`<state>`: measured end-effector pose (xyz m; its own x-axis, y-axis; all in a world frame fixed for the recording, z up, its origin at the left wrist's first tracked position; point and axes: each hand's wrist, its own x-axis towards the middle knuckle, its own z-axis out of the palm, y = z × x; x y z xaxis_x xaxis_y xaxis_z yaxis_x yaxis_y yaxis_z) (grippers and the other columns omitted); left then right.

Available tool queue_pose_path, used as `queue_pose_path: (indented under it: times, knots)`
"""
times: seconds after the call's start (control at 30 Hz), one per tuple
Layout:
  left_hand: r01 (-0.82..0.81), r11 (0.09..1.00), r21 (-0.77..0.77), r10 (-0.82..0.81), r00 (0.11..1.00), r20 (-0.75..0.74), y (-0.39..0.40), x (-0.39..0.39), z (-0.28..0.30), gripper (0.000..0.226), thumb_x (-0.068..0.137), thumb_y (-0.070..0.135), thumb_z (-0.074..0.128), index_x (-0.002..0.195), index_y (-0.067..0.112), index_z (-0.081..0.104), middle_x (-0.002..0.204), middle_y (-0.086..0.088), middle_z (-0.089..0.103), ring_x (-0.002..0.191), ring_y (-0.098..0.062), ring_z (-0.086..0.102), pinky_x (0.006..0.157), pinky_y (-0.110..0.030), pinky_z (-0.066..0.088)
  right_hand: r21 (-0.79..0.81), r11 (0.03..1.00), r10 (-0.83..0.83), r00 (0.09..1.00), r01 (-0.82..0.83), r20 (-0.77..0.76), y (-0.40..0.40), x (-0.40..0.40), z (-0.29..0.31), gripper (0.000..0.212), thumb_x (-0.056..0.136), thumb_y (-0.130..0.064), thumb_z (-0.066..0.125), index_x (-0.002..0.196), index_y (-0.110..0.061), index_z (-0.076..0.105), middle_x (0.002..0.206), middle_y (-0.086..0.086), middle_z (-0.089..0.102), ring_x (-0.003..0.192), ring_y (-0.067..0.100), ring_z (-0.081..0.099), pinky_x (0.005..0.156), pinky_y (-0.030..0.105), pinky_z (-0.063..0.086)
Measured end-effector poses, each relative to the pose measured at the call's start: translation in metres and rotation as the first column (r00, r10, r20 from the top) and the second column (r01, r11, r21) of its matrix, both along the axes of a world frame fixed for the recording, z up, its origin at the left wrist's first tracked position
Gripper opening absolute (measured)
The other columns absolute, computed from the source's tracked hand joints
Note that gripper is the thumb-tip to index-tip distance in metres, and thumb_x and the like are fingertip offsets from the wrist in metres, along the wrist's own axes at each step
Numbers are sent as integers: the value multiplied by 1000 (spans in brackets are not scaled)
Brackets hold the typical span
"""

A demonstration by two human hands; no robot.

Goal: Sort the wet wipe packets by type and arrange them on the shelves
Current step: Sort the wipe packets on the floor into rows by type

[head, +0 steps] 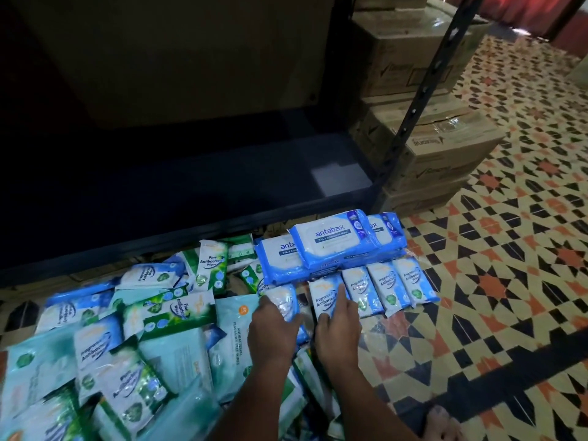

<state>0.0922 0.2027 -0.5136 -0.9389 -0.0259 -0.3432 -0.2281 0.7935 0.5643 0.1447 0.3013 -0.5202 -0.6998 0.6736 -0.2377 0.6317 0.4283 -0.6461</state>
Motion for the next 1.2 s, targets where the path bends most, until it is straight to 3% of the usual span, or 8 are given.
queue_pose_path:
  times: [0.23,0.4,0.53,0.63,0.87,0.97,1.1,1.2]
  knots:
    - [46,998,-47,-47,999,-14,-6,-1,2,77,72,60,79,127,12,55,109,-9,69,101,-31,68,78,-36,55,-14,990,-137,990,137,-13,1,5,-4,67,101,-11,47,161,-19,18,154,15,33,142,31,31,114,44,27]
    - [73,996,-48,-73,997,-8,6,-4,5,77,71,60,81,124,10,54,110,-12,68,103,-32,67,78,-35,52,4,989,-147,986,148,-72,3,9,-4,67,99,-8,48,160,-17,22,142,15,42,132,31,38,108,42,31]
    - [109,994,-12,-109,992,-60,20,-10,-2,64,83,40,78,133,9,53,103,-11,70,100,-29,68,82,-37,54,-11,989,-145,986,145,-77,5,10,-6,69,97,-7,48,160,-18,22,142,14,42,134,31,38,110,45,33]
    - [101,994,38,-99,993,-57,24,-15,-13,46,85,23,76,126,9,58,97,-10,70,94,-28,69,80,-42,57,-31,994,-109,992,107,-67,8,12,-8,70,98,-8,48,160,-19,20,146,14,38,135,31,36,111,43,33]
    - [62,980,189,-58,998,-28,16,-18,-21,34,83,21,81,109,4,65,97,-13,70,90,-29,69,74,-31,50,-53,998,-49,998,47,-40,16,13,-8,68,100,-9,46,161,-18,17,146,13,37,128,29,39,103,36,34]
    - [178,984,23,-174,978,-118,6,-19,-20,34,87,37,76,107,10,67,100,-7,69,93,-29,67,70,-33,48,-63,997,-42,999,40,-35,17,11,-8,67,101,-10,45,161,-19,17,150,13,35,132,30,38,104,37,35]
    - [346,849,-399,-495,783,-377,-23,-26,-30,34,81,37,75,107,15,71,102,-6,65,96,-29,60,78,-41,49,-88,996,-39,998,35,-46,18,12,-7,66,102,-10,45,161,-21,17,159,12,27,142,29,30,112,38,31]
    - [384,779,-495,-577,747,-330,-41,-33,-36,52,72,43,78,115,16,66,110,-10,61,105,-33,54,88,-47,44,-100,995,-24,997,17,-76,15,12,-6,67,102,-11,46,161,-23,17,161,10,25,145,27,25,113,39,30]
